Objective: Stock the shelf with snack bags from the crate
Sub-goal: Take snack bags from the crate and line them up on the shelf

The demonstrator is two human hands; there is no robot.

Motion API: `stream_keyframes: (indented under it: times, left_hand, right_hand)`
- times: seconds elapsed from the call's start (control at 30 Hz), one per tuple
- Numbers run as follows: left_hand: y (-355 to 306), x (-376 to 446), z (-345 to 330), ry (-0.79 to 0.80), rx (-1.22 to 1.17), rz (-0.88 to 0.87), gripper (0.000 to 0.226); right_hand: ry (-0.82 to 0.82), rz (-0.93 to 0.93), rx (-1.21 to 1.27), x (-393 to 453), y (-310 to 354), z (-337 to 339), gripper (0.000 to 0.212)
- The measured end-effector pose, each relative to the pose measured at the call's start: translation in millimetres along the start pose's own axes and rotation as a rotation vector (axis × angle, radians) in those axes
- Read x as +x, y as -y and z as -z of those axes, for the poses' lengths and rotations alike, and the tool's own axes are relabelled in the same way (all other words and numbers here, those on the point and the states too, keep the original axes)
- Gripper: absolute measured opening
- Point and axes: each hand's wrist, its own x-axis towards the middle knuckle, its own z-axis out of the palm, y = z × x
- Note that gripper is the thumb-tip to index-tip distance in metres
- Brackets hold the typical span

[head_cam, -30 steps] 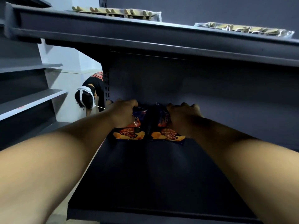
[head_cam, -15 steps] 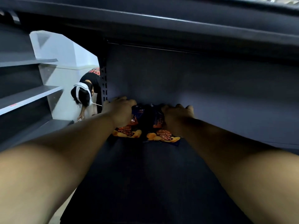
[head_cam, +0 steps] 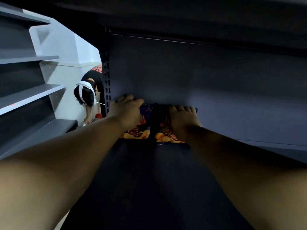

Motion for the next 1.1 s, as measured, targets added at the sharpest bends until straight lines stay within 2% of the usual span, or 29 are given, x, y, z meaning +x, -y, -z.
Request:
stream_keyframes:
  times: [0.17,0.4,0.7,0.93,1.1]
  left_hand:
    - [3.1,-4.3,-0.9,-0.011,-0.020,0.022,0.053]
    - [-4.8,-24.3,0.8,-0.042,-0.035,0.017,0.067]
    - [-39.7,-55.7,17.3,-0.074,0.000,-0.020,0.051]
    - [-84.9,-100.3,46.8,-0.116,-0.025,-0.052,0.048]
    - [-134.6,-152.0,60.8,-0.019,-0.010,-0.037,0.045]
  right_hand:
    - [-0.035,-0.026,0.033,-5.8,0.7,3.1,0.061]
    - [-0.083,-0.024,0.076,-16.4,-0.7,10.2,0.063]
    - [-0.048,0.010,0.081,-47.4,3.3,32.4,0.074]
    - [-0.081,0.013,0.151,-109.0,-17.7,55.1,0.077]
    - [-0.060,0.018,0.200,-176.0,-50.1,66.5,0.072]
